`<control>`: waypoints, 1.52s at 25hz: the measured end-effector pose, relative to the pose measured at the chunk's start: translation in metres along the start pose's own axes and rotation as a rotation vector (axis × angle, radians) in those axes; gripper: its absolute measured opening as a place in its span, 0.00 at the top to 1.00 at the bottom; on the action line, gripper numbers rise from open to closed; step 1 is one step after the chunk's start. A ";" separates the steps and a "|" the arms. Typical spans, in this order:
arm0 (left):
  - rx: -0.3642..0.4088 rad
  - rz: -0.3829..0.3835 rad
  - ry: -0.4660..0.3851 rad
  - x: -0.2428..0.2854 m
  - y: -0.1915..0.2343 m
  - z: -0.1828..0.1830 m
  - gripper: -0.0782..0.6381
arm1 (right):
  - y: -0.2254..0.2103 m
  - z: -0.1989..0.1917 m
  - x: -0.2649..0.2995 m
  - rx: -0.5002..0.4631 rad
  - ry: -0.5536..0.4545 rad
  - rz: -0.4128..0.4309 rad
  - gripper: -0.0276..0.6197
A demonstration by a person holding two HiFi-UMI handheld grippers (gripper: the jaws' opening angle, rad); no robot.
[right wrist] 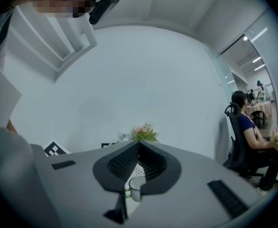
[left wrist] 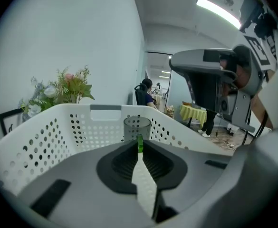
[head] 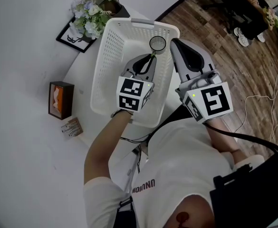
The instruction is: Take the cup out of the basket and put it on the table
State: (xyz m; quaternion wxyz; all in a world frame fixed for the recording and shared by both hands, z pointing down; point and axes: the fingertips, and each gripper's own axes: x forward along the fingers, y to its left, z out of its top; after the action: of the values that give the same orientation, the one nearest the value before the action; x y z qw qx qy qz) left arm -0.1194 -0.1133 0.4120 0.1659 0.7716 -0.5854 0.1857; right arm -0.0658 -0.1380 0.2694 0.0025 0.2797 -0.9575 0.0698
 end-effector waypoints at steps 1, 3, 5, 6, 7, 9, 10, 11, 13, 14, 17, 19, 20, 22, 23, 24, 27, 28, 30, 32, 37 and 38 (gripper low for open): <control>0.004 0.001 -0.005 -0.001 0.000 0.001 0.83 | 0.001 0.000 0.001 -0.003 0.002 0.001 0.93; 0.016 0.004 -0.016 -0.002 -0.001 0.004 0.83 | 0.001 0.000 0.001 -0.008 0.004 0.003 0.93; 0.021 0.007 -0.030 -0.004 -0.002 0.006 0.83 | 0.002 0.000 0.001 -0.012 0.003 0.003 0.93; 0.020 0.009 -0.037 -0.005 -0.002 0.007 0.83 | 0.002 0.000 0.001 -0.014 0.003 0.003 0.93; 0.019 0.010 -0.044 -0.006 -0.002 0.008 0.83 | 0.002 0.000 0.002 -0.015 0.004 0.004 0.93; 0.023 0.015 -0.059 -0.008 -0.001 0.011 0.83 | 0.001 -0.001 0.002 -0.017 0.007 0.005 0.93; 0.030 0.020 -0.068 -0.009 -0.001 0.012 0.83 | 0.001 -0.001 0.002 -0.018 0.008 0.004 0.93; 0.038 0.024 -0.077 -0.010 -0.001 0.014 0.83 | 0.001 -0.001 0.002 -0.019 0.008 0.004 0.93; 0.054 0.030 -0.096 -0.012 -0.001 0.018 0.83 | 0.002 -0.001 0.002 -0.022 0.007 0.004 0.93; 0.063 0.030 -0.106 -0.013 -0.002 0.021 0.83 | 0.002 -0.001 0.002 -0.023 0.006 0.003 0.93; 0.088 0.030 -0.135 -0.017 -0.005 0.030 0.83 | 0.001 0.000 0.002 -0.028 0.003 -0.002 0.93; 0.099 0.034 -0.159 -0.019 -0.006 0.033 0.83 | 0.000 0.000 0.001 -0.031 0.001 -0.005 0.93; 0.107 0.037 -0.172 -0.020 -0.007 0.034 0.83 | 0.000 0.001 0.001 -0.032 0.001 -0.006 0.93; 0.123 0.041 -0.196 -0.023 -0.009 0.037 0.83 | 0.000 0.001 0.002 -0.032 0.001 -0.006 0.93; 0.130 0.042 -0.204 -0.024 -0.010 0.037 0.83 | 0.000 0.001 0.002 -0.031 0.001 -0.005 0.93; 0.135 0.043 -0.211 -0.025 -0.012 0.038 0.83 | 0.000 0.001 0.002 -0.032 0.002 -0.005 0.93; 0.140 0.041 -0.235 -0.028 -0.014 0.041 0.83 | 0.001 0.001 0.003 -0.037 0.004 -0.005 0.93; 0.138 0.040 -0.241 -0.028 -0.015 0.042 0.83 | 0.001 0.001 0.003 -0.038 0.004 -0.005 0.93; 0.133 0.039 -0.251 -0.030 -0.015 0.043 0.83 | 0.001 0.001 0.003 -0.041 0.004 -0.008 0.93; 0.128 0.040 -0.258 -0.031 -0.014 0.044 0.83 | 0.001 0.001 0.003 -0.044 0.004 -0.009 0.93; 0.134 0.041 -0.274 -0.035 -0.015 0.046 0.83 | 0.003 0.001 0.002 -0.053 0.011 -0.004 0.93; 0.134 0.041 -0.277 -0.035 -0.015 0.046 0.83 | 0.004 0.001 0.003 -0.055 0.012 -0.001 0.93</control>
State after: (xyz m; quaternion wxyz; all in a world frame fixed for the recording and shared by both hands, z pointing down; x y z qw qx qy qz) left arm -0.1091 -0.1017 0.3540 0.0279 0.7871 -0.6046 0.1193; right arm -0.0703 -0.1363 0.2682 0.0161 0.2795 -0.9589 0.0452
